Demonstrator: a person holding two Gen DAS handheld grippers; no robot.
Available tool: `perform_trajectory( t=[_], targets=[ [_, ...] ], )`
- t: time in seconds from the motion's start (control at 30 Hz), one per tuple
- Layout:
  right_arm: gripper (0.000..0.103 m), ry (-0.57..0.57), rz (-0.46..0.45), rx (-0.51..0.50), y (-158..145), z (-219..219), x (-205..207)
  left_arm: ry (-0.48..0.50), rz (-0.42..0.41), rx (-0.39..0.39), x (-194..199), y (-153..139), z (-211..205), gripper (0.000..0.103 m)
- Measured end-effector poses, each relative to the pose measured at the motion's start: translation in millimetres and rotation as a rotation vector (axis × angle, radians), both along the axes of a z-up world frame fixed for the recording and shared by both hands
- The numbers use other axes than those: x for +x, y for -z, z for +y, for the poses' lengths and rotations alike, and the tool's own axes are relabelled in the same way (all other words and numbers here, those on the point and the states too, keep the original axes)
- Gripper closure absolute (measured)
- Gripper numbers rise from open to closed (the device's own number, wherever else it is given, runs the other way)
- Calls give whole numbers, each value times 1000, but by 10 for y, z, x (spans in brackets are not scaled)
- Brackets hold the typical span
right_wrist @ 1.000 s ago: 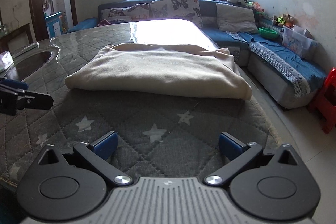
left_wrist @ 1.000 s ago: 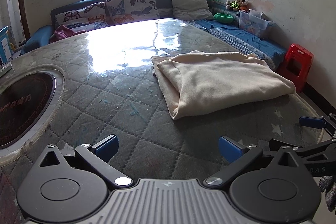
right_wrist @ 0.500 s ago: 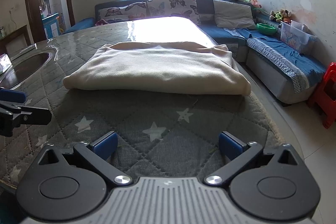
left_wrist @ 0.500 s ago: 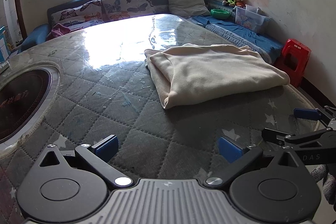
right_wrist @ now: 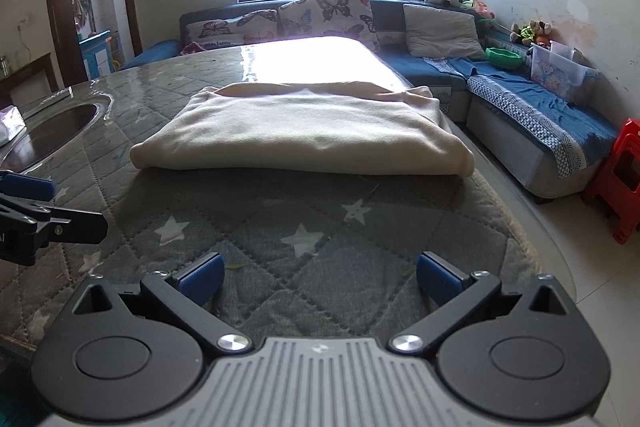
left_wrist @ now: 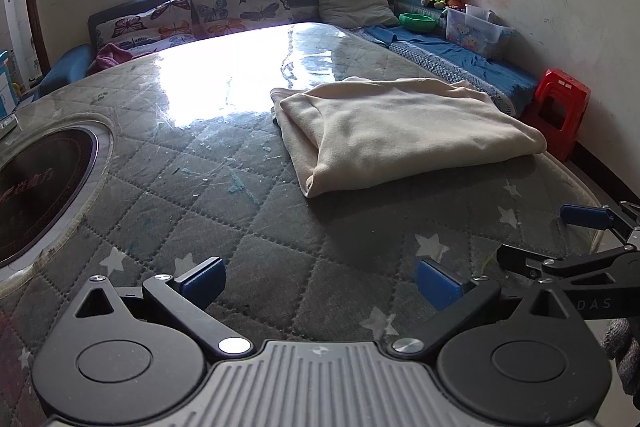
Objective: Fold clothes
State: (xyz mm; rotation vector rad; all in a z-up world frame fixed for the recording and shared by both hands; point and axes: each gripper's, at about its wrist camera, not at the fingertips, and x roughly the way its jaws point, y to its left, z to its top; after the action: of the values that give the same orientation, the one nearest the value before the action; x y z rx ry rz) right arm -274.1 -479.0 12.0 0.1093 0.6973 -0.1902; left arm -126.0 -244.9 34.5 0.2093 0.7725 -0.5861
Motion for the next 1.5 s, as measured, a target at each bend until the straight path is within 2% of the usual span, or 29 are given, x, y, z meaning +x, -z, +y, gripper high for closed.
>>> perform_trajectory(
  t=[0.57, 0.87, 1.5],
  targets=[
    [0, 12, -9, 15, -37, 53, -107, 10, -6, -1, -71, -17, -27, 0],
    [0, 11, -13, -14, -75, 114, -185, 19, -8, -8, -112, -33, -32, 0],
    [0, 11, -33, 1, -122, 104, -172, 31, -7, -6, -109, -41, -71, 0]
  ],
)
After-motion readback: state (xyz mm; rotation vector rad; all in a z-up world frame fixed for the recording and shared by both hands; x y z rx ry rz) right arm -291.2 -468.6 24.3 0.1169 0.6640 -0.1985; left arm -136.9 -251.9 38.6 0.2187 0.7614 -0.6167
